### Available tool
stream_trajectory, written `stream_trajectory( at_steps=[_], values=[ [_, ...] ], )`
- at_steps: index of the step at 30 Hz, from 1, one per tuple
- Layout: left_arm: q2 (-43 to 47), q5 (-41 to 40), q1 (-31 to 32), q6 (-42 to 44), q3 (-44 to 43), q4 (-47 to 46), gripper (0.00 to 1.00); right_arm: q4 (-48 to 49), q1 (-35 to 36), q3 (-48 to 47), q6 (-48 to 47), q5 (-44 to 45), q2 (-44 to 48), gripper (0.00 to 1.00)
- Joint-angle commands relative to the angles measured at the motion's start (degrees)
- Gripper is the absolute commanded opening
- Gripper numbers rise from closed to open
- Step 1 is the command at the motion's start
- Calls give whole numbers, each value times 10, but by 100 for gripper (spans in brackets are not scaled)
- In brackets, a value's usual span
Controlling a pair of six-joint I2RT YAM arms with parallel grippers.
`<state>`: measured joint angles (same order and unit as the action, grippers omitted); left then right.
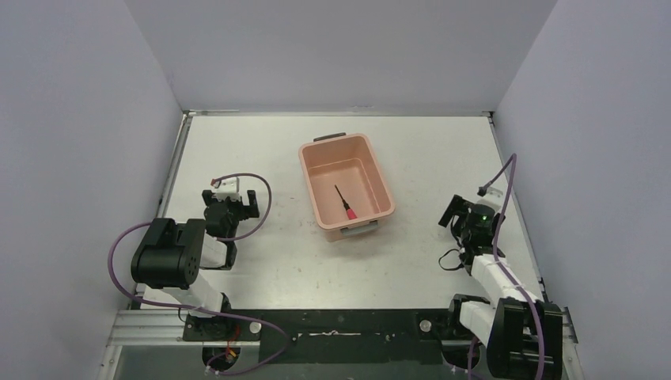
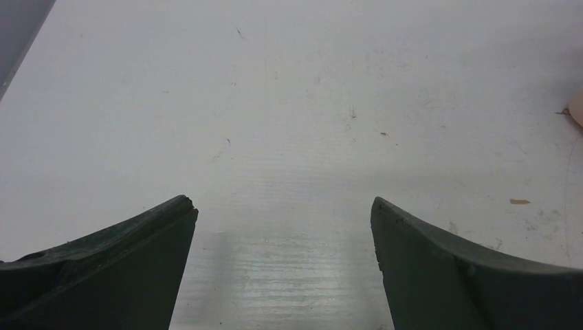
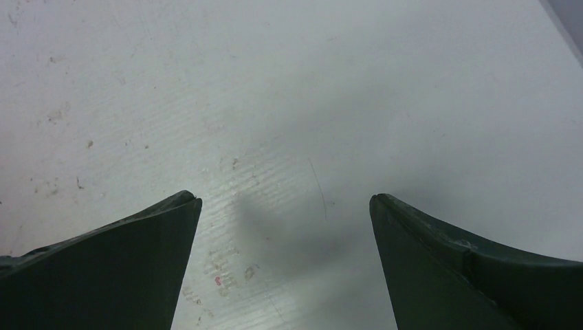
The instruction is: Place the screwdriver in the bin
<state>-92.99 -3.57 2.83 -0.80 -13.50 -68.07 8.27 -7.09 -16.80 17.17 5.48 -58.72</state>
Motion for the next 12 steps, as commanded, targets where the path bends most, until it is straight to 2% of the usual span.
stream_trajectory(
  at_steps=[1,12],
  values=[
    [5,6,-3,2,-4,-28,97,159,-2,10,-1,-11,3,100],
    [6,6,-3,3,-5,-26,97,201,-3,76,7,22,86,100]
  ],
)
